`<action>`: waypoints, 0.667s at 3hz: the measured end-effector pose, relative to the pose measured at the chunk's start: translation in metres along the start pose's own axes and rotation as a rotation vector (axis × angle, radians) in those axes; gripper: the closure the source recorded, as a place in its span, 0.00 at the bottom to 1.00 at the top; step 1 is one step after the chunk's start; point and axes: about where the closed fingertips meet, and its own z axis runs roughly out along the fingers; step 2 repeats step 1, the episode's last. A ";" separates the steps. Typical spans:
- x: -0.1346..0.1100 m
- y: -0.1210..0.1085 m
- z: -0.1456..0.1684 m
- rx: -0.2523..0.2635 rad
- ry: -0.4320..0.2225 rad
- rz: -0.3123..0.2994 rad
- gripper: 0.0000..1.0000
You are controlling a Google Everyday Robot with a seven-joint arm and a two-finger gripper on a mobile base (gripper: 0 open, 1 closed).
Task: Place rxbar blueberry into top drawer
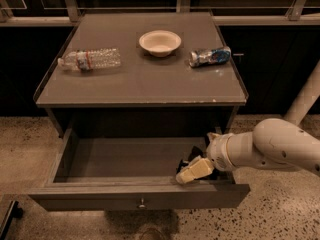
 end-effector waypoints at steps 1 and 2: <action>0.000 0.000 0.000 0.000 0.000 0.000 0.00; 0.000 0.000 0.000 0.000 0.000 0.000 0.00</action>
Offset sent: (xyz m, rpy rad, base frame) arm 0.0000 0.0000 0.0000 0.0000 0.0000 0.0000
